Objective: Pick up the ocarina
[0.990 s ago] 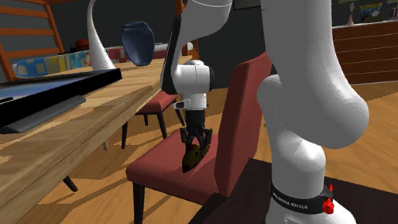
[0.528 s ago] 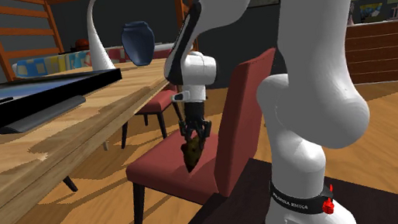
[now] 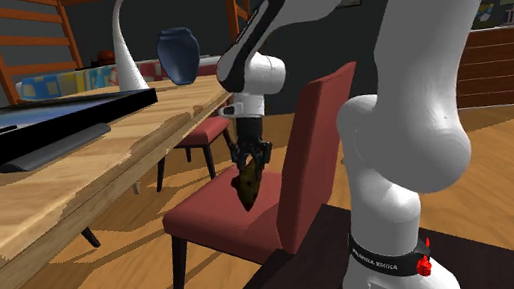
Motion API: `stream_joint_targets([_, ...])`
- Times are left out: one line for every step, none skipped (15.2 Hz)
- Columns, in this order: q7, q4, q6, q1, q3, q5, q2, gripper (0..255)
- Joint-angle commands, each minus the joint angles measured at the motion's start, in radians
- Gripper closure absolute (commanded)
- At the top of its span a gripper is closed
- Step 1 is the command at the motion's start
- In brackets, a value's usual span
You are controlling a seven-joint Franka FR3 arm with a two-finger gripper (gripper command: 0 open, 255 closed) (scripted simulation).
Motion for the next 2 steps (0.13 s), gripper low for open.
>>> stream_joint_targets([0.02,0.004,-0.017,-0.014,0.018,-0.017,-0.02,255])
stream_joint_targets([0.02,0.004,-0.017,-0.014,0.018,-0.017,-0.02,255])
